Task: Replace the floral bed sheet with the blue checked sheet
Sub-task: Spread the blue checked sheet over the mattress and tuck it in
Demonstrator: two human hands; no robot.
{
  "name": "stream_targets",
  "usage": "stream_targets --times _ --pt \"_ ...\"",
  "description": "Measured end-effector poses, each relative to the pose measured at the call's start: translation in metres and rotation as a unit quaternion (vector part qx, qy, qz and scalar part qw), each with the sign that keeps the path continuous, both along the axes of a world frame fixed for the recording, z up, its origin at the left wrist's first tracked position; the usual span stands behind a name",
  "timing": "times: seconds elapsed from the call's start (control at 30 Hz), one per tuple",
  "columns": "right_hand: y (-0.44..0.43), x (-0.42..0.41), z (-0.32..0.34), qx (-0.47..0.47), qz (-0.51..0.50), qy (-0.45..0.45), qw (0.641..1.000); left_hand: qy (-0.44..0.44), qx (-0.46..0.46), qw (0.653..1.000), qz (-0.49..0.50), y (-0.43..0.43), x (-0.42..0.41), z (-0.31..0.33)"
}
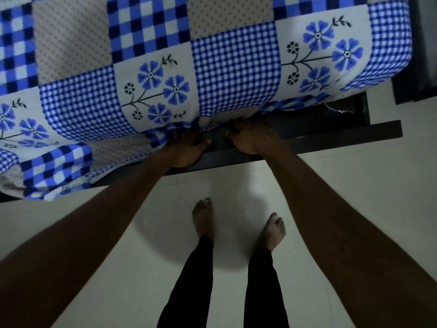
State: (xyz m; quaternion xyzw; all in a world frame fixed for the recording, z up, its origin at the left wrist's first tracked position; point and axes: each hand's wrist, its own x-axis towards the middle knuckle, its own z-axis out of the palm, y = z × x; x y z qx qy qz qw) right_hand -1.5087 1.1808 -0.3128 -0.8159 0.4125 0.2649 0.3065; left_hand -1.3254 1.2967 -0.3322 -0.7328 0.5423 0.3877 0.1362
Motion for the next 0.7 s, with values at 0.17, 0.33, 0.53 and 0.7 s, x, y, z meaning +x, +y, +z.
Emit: stream_targets --times 0.17,0.33,0.53,0.7 --pt "0.053 0.029 0.004 -0.038 0.074 -0.087 0.993 0.141 0.048 0.980 0.133 -0.004 -0.009 -0.011" --pt "0.042 0.061 0.000 -0.009 -0.012 -0.093 0.996 0.277 -0.016 0.910 0.309 0.151 -0.048 -0.155" --pt "0.043 0.061 -0.004 0.000 0.034 -0.039 0.999 0.169 -0.029 0.979 0.108 0.029 0.038 0.038" --pt "0.059 0.056 0.012 -0.032 0.009 -0.092 0.995 0.151 0.016 0.982 0.113 0.027 0.040 0.005"
